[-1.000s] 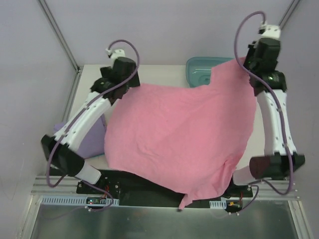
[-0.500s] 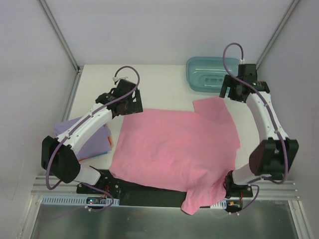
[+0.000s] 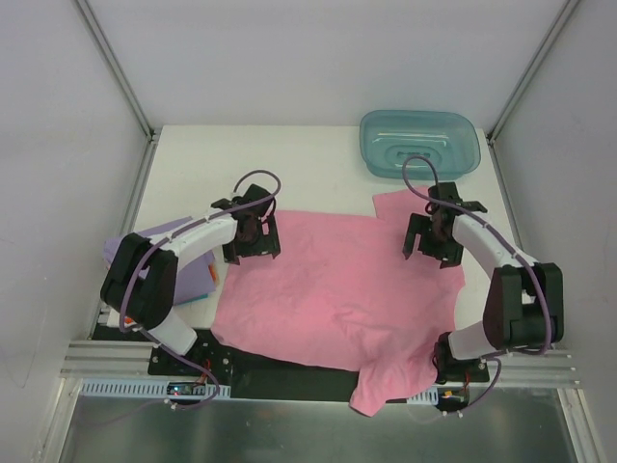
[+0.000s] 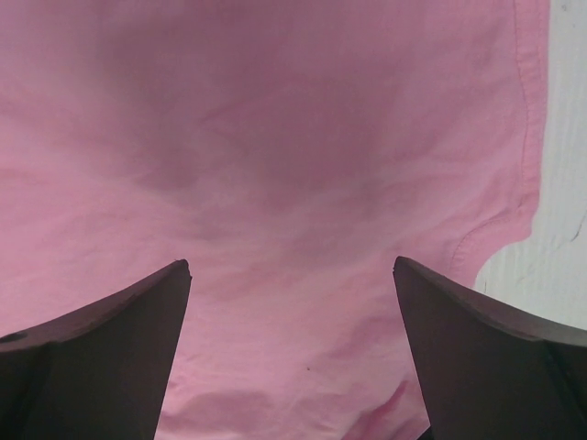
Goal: Fold and stack the t-shirts
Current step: Flatten out the tshirt
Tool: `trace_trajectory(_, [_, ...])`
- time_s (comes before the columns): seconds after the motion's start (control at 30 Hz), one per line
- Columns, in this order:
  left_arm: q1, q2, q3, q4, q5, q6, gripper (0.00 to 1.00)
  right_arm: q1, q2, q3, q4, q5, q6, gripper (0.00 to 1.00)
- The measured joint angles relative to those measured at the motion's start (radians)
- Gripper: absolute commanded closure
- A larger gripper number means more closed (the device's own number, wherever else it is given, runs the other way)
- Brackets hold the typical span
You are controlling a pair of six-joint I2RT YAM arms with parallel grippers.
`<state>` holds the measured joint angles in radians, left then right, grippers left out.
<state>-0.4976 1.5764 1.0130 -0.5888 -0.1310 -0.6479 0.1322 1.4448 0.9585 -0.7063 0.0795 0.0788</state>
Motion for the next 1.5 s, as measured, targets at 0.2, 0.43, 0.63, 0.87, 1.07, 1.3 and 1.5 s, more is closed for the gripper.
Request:
trace_trajectory(0.2, [0.01, 0.122, 0.038, 0.02, 0.001, 0.0, 0.01, -0.062, 0.183, 0.077, 0.018, -0.021, 0.0, 0.03])
trace_trajectory(0.43, [0.09, 0.232, 0.143, 0.017, 0.028, 0.002, 0.01, -0.1, 0.402, 0.286, 0.017, -0.025, -0.004, 0.03])
trace_trajectory(0.63, [0.135, 0.308, 0.245, 0.007, 0.045, 0.012, 0.01, -0.119, 0.563, 0.497, -0.003, -0.044, -0.018, 0.03])
trace_trajectory(0.87, [0.159, 0.361, 0.323, 0.007, 0.068, 0.023, 0.01, -0.151, 0.695, 0.702, -0.082, -0.085, -0.034, 0.03])
trace_trajectory(1.07, [0.161, 0.384, 0.361, 0.008, 0.079, 0.04, 0.01, -0.157, 0.747, 0.789, -0.104, -0.103, -0.047, 0.03])
trace_trajectory(1.3, [0.166, 0.389, 0.4, 0.01, 0.103, 0.061, 0.01, -0.155, 0.761, 0.871, -0.117, -0.12, -0.095, 0.03])
trace_trajectory(1.5, [0.165, 0.27, 0.329, 0.031, 0.133, 0.058, 0.01, -0.128, 0.535, 0.635, -0.084, -0.098, -0.097, 0.03])
